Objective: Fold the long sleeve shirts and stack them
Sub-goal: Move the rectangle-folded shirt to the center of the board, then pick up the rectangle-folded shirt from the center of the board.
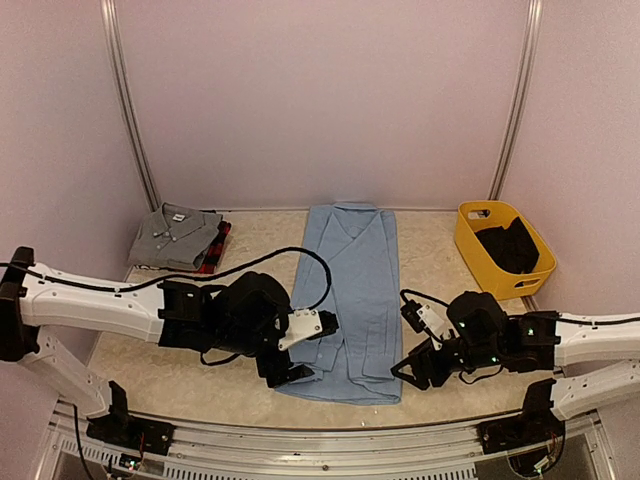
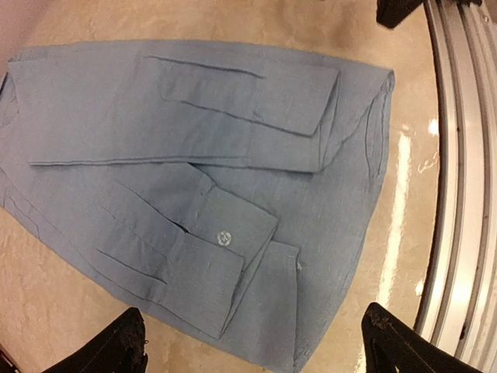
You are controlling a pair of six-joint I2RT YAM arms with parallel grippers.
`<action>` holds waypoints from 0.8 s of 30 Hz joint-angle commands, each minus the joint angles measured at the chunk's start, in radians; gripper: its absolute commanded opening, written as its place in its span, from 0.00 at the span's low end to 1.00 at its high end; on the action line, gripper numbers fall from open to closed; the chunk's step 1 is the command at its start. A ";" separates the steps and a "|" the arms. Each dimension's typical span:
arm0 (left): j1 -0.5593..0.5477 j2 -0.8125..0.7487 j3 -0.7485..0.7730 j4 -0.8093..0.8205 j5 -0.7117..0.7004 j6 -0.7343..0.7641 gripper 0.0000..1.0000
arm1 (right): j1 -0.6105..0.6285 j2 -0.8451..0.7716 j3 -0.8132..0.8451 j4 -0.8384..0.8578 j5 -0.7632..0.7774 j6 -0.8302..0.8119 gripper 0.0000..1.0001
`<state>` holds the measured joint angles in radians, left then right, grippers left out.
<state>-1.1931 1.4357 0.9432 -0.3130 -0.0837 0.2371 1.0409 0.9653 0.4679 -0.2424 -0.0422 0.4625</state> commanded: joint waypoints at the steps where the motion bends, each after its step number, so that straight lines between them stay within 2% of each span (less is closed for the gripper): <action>1: 0.000 0.123 0.009 -0.150 -0.005 0.137 0.93 | 0.038 0.057 0.071 -0.080 0.044 -0.017 0.65; 6: 0.053 0.216 -0.007 -0.130 0.024 0.188 0.93 | 0.091 0.169 0.136 -0.126 0.074 -0.026 0.65; 11: 0.103 0.221 -0.026 -0.108 0.091 0.220 0.93 | 0.096 0.227 0.147 -0.093 0.052 -0.024 0.65; 17: 0.134 0.218 -0.021 -0.108 0.204 0.223 0.92 | 0.096 0.267 0.147 -0.048 -0.007 0.000 0.64; 24: 0.151 0.244 -0.024 -0.093 0.218 0.224 0.85 | 0.096 0.272 0.164 -0.069 -0.024 -0.007 0.64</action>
<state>-1.0523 1.6619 0.9245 -0.4271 0.0982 0.4511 1.1275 1.2346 0.5945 -0.3164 -0.0444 0.4545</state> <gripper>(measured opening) 0.871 0.638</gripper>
